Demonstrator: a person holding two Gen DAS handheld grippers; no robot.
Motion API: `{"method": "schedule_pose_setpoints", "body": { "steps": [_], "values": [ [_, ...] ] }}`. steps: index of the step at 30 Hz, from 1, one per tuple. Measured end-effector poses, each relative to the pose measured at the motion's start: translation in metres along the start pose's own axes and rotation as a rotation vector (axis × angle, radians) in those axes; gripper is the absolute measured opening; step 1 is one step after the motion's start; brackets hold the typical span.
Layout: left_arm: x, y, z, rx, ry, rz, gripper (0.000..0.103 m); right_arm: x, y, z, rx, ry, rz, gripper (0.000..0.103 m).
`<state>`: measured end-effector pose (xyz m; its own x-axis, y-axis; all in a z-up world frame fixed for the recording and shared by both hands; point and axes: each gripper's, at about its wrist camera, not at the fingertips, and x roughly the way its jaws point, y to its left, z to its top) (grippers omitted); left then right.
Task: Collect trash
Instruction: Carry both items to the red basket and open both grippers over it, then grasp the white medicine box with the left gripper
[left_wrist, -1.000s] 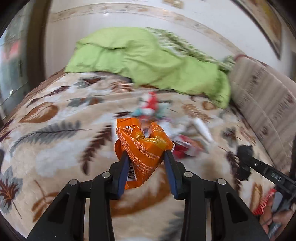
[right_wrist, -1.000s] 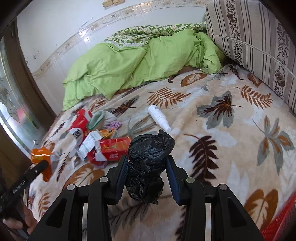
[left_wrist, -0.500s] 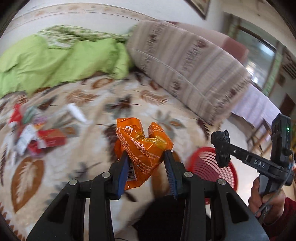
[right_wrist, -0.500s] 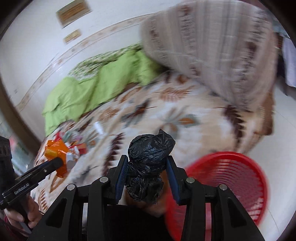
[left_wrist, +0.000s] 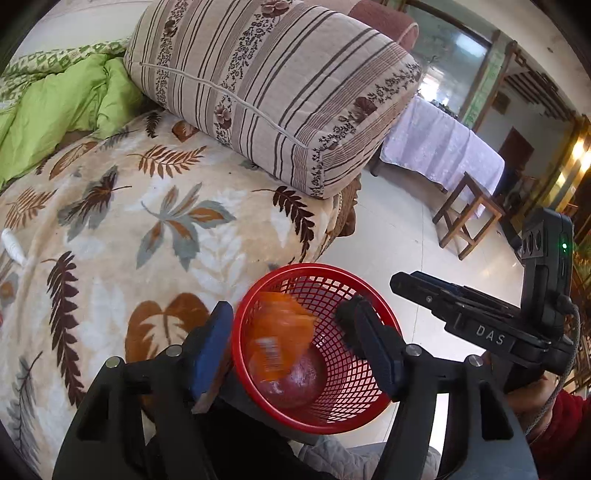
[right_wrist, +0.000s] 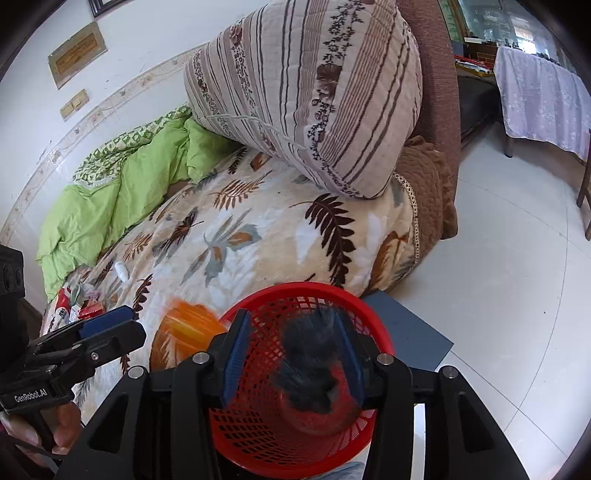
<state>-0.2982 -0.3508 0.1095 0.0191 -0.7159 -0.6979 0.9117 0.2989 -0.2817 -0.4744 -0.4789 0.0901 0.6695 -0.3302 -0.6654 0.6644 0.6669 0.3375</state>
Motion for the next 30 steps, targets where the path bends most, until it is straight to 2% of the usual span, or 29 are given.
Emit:
{"method": "schedule_pose_setpoints", "body": {
  "steps": [6, 12, 14, 23, 30],
  "values": [
    [-0.023, 0.029, -0.005, -0.068, -0.043, 0.059, 0.067, 0.01, 0.017, 0.003, -0.01, 0.015, 0.041, 0.051],
    [-0.062, 0.088, -0.023, -0.189, -0.094, 0.184, 0.067, 0.031, 0.061, 0.005, -0.062, 0.037, 0.116, 0.053],
    [-0.078, 0.113, -0.034, -0.238, -0.108, 0.236, 0.068, 0.041, 0.082, 0.004, -0.088, 0.053, 0.15, 0.055],
    [-0.135, 0.196, -0.091, -0.425, -0.15, 0.375, 0.068, 0.08, 0.19, -0.01, -0.275, 0.121, 0.275, 0.056],
    [-0.184, 0.261, -0.126, -0.595, -0.216, 0.48, 0.068, 0.111, 0.273, -0.02, -0.396, 0.166, 0.359, 0.057]
  ]
}}
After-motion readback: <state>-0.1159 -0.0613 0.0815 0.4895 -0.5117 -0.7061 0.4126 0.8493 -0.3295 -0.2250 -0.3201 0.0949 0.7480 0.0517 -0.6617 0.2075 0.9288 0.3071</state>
